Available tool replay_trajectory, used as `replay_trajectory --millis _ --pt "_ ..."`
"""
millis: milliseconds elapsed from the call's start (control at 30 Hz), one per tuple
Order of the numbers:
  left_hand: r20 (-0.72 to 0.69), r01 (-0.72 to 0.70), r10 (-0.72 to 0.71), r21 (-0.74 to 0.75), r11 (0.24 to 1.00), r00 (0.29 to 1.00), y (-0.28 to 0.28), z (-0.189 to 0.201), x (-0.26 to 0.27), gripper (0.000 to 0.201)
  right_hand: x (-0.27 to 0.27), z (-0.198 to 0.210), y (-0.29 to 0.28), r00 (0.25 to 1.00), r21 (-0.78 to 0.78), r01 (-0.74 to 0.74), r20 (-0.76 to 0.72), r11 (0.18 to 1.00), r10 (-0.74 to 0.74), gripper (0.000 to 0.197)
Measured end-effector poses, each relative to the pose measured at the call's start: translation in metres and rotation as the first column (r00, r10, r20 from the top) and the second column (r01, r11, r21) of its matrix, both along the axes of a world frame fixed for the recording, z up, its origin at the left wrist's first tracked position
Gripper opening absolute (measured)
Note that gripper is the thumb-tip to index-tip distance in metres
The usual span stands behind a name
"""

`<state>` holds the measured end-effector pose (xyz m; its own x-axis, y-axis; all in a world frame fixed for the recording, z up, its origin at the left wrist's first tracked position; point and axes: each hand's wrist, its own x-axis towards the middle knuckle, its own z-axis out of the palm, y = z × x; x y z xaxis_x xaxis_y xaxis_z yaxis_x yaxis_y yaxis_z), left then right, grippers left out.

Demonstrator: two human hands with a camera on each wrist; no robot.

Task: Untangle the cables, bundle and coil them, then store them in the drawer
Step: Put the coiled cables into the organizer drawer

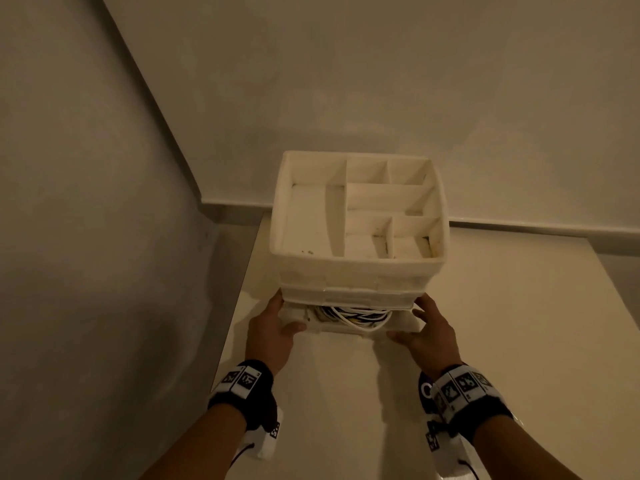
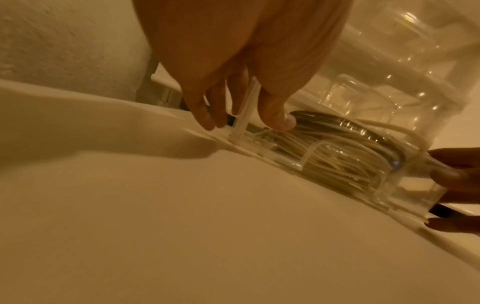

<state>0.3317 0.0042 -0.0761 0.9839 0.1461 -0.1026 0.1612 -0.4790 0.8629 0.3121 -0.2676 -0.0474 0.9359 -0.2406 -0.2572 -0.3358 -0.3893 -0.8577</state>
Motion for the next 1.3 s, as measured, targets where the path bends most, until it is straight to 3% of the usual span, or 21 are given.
replay_trajectory --millis 167,267,400,467,733,1067,1200,1300 --pt "-0.013 0.088 -0.089 -0.055 0.995 0.996 -0.004 0.011 -0.003 0.081 -0.001 0.004 0.0 0.989 0.161 -0.131 -0.053 0.978 0.141 0.087" --pt "-0.028 0.062 -0.066 -0.134 0.989 0.997 -0.017 0.017 -0.006 0.091 0.0 0.004 0.011 0.993 0.301 -0.049 -0.083 0.952 0.078 0.077" --pt "-0.137 -0.171 0.161 -0.064 0.983 0.977 -0.048 0.019 0.0 0.123 0.011 -0.01 0.033 0.989 0.101 0.145 0.014 0.984 -0.147 0.079" --pt "-0.194 -0.235 0.238 0.038 0.971 0.952 -0.059 0.023 0.002 0.127 0.015 -0.014 0.041 0.973 0.047 0.227 0.031 0.973 -0.228 0.084" --pt "-0.247 -0.273 0.333 0.249 0.929 0.91 -0.074 0.032 0.01 0.127 0.026 -0.017 0.046 0.937 0.017 0.348 -0.036 0.937 -0.348 0.089" --pt "-0.28 -0.324 0.402 0.287 0.902 0.872 -0.077 0.03 0.021 0.11 0.022 -0.008 0.059 0.937 -0.124 0.342 -0.028 0.931 -0.348 0.093" --pt "-0.245 -0.3 0.363 0.259 0.918 0.899 -0.073 0.028 0.016 0.107 0.021 -0.011 0.05 0.945 -0.007 0.328 -0.015 0.945 -0.328 0.086" --pt "-0.25 -0.246 0.269 0.118 0.962 0.93 -0.063 0.024 0.012 0.116 0.013 -0.009 0.03 0.958 0.219 0.285 -0.104 0.933 -0.268 0.07"
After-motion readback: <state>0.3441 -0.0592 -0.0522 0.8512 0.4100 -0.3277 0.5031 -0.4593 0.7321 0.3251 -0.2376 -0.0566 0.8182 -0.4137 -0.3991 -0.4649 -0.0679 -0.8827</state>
